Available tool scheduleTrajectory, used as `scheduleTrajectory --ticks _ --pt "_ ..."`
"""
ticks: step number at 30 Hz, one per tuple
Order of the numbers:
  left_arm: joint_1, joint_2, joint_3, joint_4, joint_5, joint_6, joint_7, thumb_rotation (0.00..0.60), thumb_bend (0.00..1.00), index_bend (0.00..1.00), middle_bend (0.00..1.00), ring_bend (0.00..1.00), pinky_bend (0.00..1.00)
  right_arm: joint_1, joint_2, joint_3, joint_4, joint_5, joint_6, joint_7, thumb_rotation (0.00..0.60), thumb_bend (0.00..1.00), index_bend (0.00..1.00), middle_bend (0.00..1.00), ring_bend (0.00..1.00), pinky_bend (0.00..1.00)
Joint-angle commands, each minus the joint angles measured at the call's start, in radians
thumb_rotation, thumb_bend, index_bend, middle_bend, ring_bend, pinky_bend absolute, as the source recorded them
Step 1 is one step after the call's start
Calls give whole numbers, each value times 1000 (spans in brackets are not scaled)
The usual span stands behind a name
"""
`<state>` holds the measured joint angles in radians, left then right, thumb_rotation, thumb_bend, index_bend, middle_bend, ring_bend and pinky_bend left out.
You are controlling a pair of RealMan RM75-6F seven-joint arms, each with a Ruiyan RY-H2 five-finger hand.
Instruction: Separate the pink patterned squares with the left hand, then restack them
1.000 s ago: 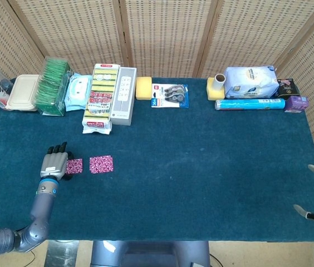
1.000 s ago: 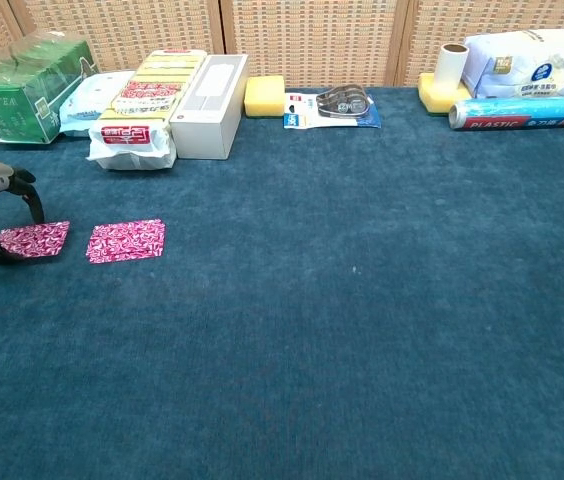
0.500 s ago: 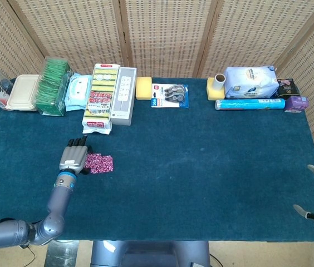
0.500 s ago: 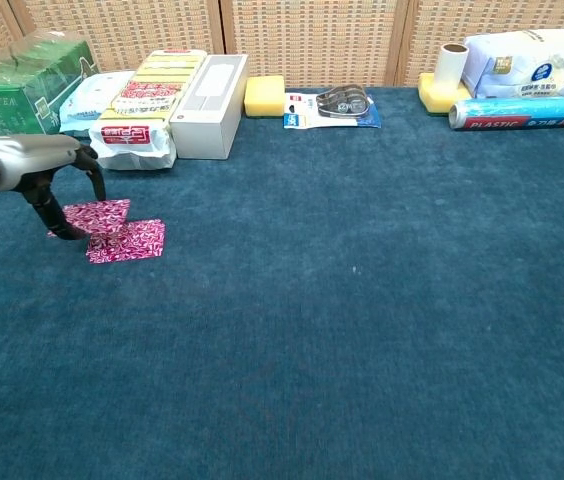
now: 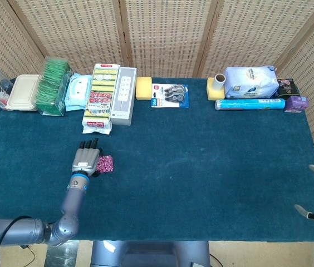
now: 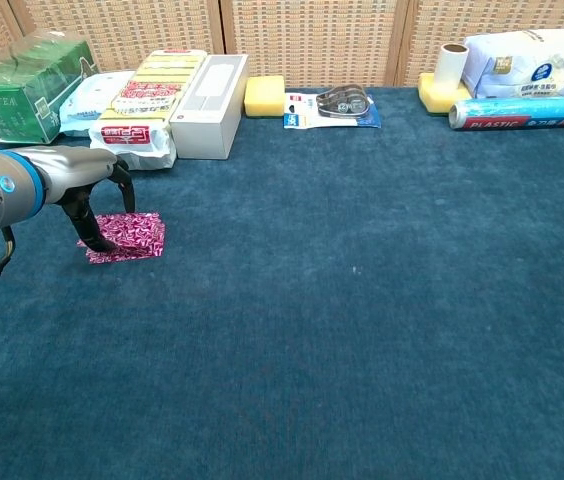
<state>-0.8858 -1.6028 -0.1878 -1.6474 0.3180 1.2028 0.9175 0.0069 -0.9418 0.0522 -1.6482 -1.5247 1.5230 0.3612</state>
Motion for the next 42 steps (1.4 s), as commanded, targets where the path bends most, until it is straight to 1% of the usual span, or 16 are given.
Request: scheduleTrajectory --ticks 1,7,12,34,40,42 --pt "-6 -11 -1 12 -9 16 11 600 262 362 0 0 24 0 1 0 1 -1 0 3 600 0 134 17 6 9" --pt "-14 -32 -8 32 -34 24 27 600 260 363 0 0 24 1 0 -2 3 -4 -2 2 600 0 134 17 6 9" --pt "-15 -41 -9 38 -27 25 26 600 259 363 0 0 24 1 0 -2 3 -3 -2 3 600 0 134 17 6 9" --pt "-11 -44 -16 41 -29 24 28 600 222 361 0 0 24 0 2 -2 8 -3 0 11 600 0 134 17 6 9" --pt "-11 -41 -17 37 -33 26 31 600 207 324 0 0 24 -1 2 -2 10 -2 1 15 600 0 134 17 6 9" --pt "-11 -41 -18 36 -35 30 34 600 207 283 0 0 24 -1 3 -2 11 -4 2 17 600 0 134 17 6 8"
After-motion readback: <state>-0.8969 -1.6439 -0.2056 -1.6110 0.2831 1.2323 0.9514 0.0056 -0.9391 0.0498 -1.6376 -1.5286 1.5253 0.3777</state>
